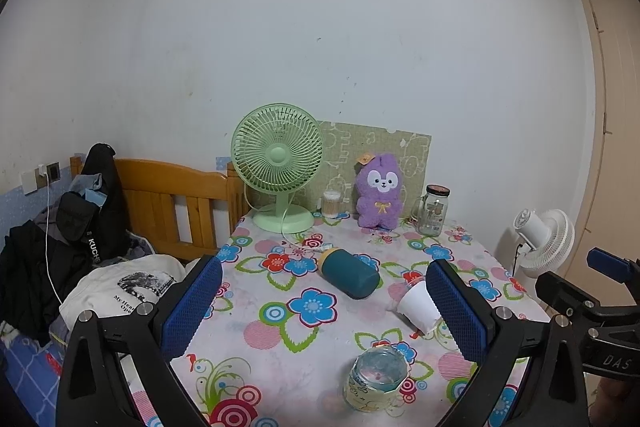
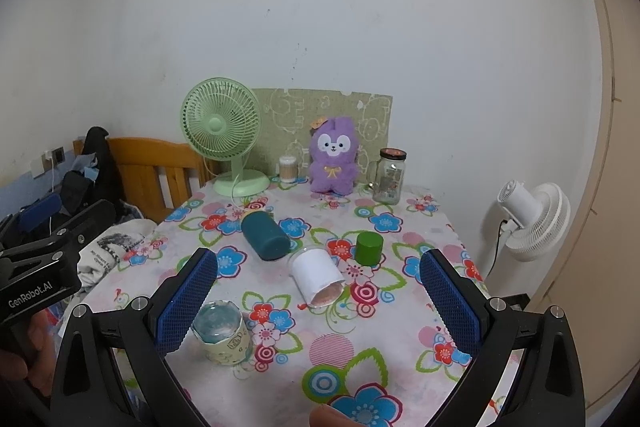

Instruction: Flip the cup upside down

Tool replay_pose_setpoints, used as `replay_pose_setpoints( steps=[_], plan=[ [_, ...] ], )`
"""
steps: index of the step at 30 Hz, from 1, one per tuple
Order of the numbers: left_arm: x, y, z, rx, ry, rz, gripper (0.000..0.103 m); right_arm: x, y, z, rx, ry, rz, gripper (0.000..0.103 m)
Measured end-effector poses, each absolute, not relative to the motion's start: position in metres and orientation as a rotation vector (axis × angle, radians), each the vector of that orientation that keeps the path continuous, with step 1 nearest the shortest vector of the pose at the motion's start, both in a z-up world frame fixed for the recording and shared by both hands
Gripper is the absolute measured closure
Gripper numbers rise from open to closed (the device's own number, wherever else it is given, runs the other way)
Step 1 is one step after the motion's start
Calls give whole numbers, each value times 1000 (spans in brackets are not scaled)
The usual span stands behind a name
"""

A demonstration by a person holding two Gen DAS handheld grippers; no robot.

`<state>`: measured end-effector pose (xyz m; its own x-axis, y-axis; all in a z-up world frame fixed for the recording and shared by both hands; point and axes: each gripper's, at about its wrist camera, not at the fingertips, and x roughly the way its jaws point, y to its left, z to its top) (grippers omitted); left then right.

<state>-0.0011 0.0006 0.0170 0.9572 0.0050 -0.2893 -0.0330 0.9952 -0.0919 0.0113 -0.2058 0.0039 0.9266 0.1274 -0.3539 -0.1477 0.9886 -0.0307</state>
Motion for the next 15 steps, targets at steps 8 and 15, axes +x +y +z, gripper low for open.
replay_pose_setpoints(
  steps=[8,15],
  plan=[
    [3,3,18,-98,302,22,0,12,-203,2,-63,359,148,1],
    [4,2,17,-98,303,24,0,12,-203,2,-62,358,148,1]
  ],
)
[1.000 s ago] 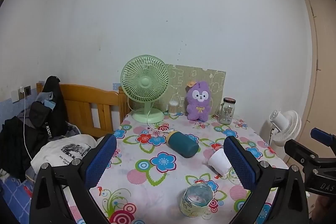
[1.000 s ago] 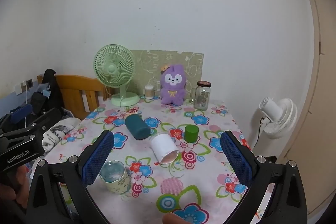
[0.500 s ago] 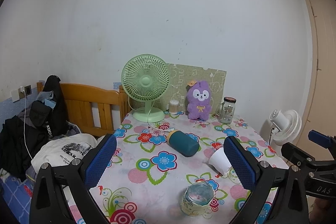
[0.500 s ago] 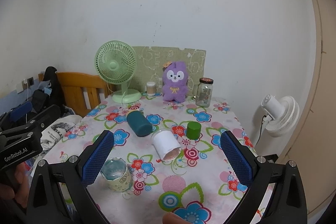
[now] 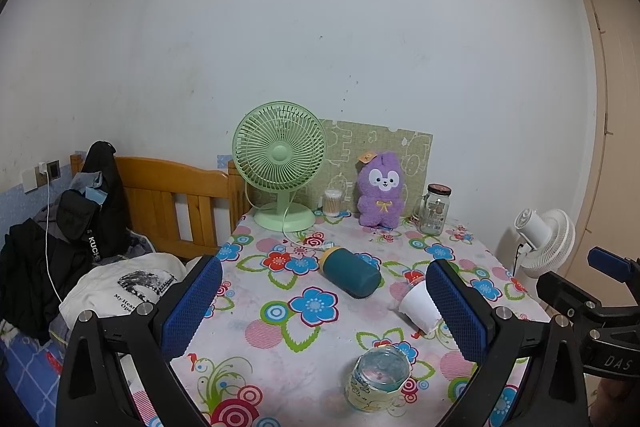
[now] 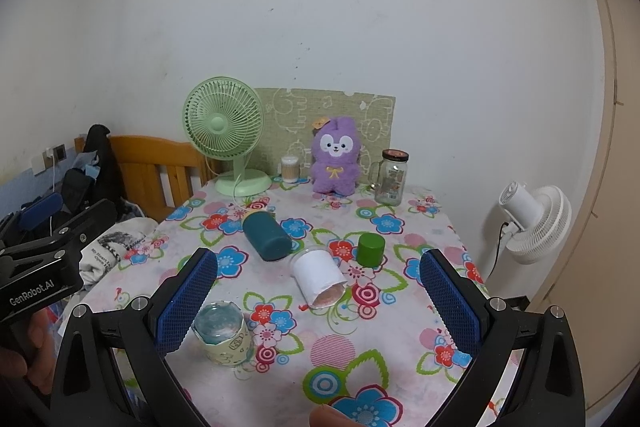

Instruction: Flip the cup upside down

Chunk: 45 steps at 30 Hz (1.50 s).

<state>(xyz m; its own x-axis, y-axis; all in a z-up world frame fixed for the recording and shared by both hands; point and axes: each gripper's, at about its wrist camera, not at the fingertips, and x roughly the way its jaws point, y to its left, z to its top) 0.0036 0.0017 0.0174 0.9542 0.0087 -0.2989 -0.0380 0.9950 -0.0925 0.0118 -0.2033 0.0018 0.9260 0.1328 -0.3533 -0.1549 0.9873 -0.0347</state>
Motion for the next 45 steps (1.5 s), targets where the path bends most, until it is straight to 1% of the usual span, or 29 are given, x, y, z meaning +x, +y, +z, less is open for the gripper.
replay_pose_setpoints(
  steps=[24,45],
  plan=[
    [8,3,14,-99,312,22,0,12,-201,1,-64,361,149,1],
    [34,9,-5,-109,378,21,0,43,-188,-19,-93,428,154,1]
  ],
)
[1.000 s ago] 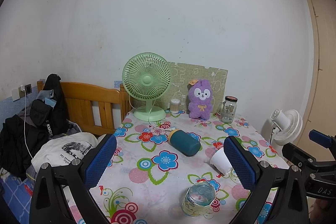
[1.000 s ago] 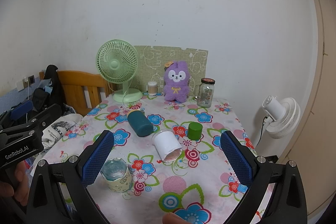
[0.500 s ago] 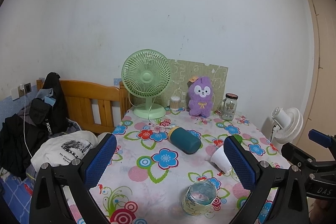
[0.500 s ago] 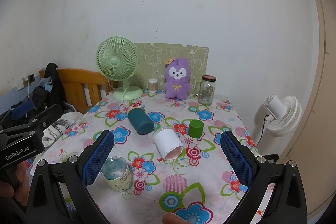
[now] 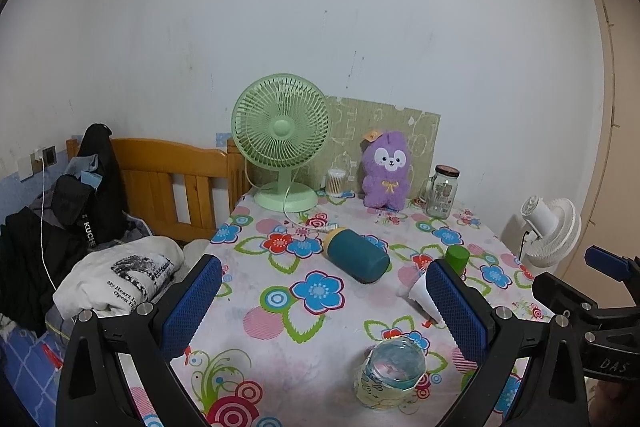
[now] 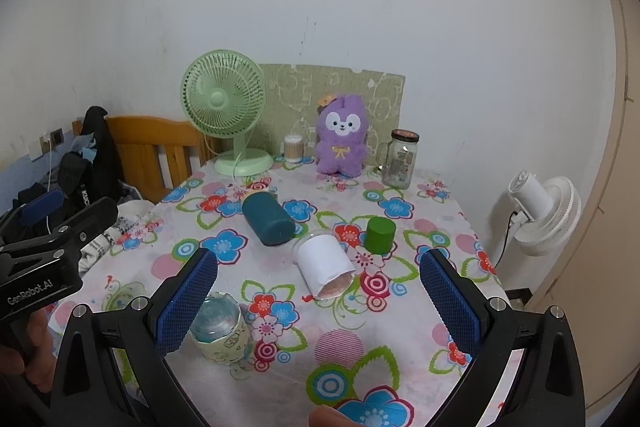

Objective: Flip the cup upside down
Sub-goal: 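Grasp the teal cup lying on its side with the right tool and lift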

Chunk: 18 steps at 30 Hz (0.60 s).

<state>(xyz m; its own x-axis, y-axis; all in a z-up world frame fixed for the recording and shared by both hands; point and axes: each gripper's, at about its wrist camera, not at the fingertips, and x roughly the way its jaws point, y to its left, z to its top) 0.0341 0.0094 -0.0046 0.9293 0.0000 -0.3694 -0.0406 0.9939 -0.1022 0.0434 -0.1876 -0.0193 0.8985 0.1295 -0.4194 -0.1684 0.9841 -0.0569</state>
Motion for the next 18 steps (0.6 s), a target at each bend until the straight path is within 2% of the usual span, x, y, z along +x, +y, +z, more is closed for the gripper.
replay_pose_setpoints(
  steps=[8,18],
  plan=[
    [78,17,-20,-27,450,-32,0,105,-177,-30,-143,502,214,1],
    [171,17,-56,109,664,-229,0,230,-128,-48,-270,729,463,1]
  ],
)
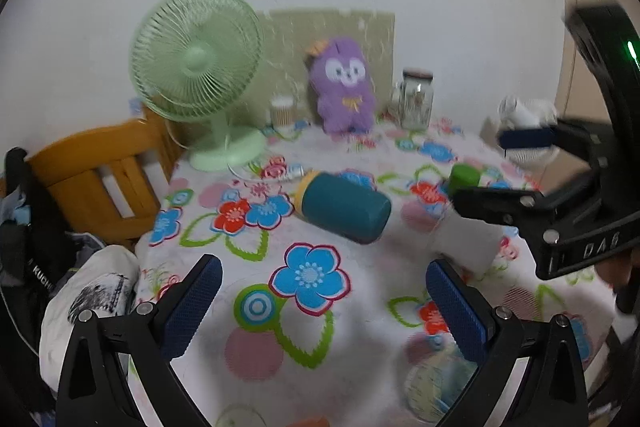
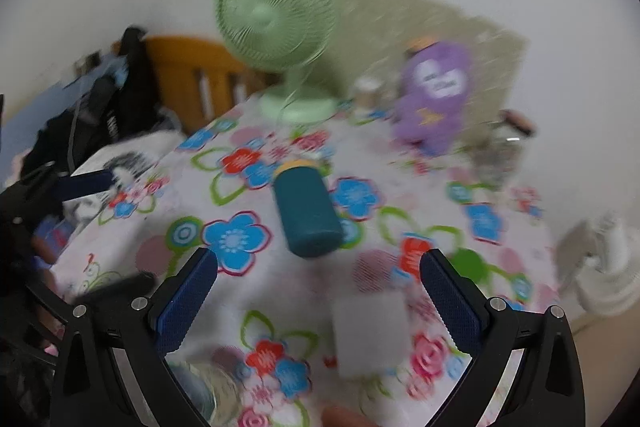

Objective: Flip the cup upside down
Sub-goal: 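Grasp the teal cup lying on its side with the right tool and lift, then carry the teal cup with the right tool toward the left tool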

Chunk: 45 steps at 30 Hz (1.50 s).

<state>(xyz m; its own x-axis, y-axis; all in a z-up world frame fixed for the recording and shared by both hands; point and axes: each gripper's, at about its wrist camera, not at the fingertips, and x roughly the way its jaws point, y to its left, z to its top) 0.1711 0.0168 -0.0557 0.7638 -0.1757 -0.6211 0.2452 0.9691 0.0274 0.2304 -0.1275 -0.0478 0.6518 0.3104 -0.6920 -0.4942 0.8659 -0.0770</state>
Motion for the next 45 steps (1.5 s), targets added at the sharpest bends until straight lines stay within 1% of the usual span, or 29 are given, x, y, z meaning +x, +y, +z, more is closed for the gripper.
replay_pose_setpoints(
  steps=[8,15,17,18,19,20,21,22,29,32,38,45],
  plan=[
    [236,20,-85,122,810,-216,0,313,-88,-82,-361,933,590,1],
    [255,26,-103,127,857,-176,0,358,-66,-117,-418,1067,621,2],
    [256,27,-108,129,869,-173,0,366,-59,-127,-441,1104,615,11],
    [256,28,-110,123,876,-170,0,369,-57,-131,-444,1119,616,14],
    [256,29,-112,119,881,-168,0,371,-55,-135,-445,1136,619,20],
    [256,29,-113,117,884,-167,0,372,-53,-139,-450,1148,616,25],
    [256,30,-114,116,886,-166,0,372,-53,-140,-455,1149,611,31],
    [255,30,-115,116,887,-166,0,373,-52,-142,-461,1147,609,33],
    [249,36,-114,86,883,-153,0,374,-49,-143,-465,1135,603,34],
    [245,41,-115,65,888,-146,0,375,-51,-139,-422,1137,613,34],
    [229,48,-107,40,869,-141,0,354,-69,-100,-329,1056,647,34],
    [195,49,-77,-34,777,-165,0,288,-108,-48,-263,918,682,34]
  ],
)
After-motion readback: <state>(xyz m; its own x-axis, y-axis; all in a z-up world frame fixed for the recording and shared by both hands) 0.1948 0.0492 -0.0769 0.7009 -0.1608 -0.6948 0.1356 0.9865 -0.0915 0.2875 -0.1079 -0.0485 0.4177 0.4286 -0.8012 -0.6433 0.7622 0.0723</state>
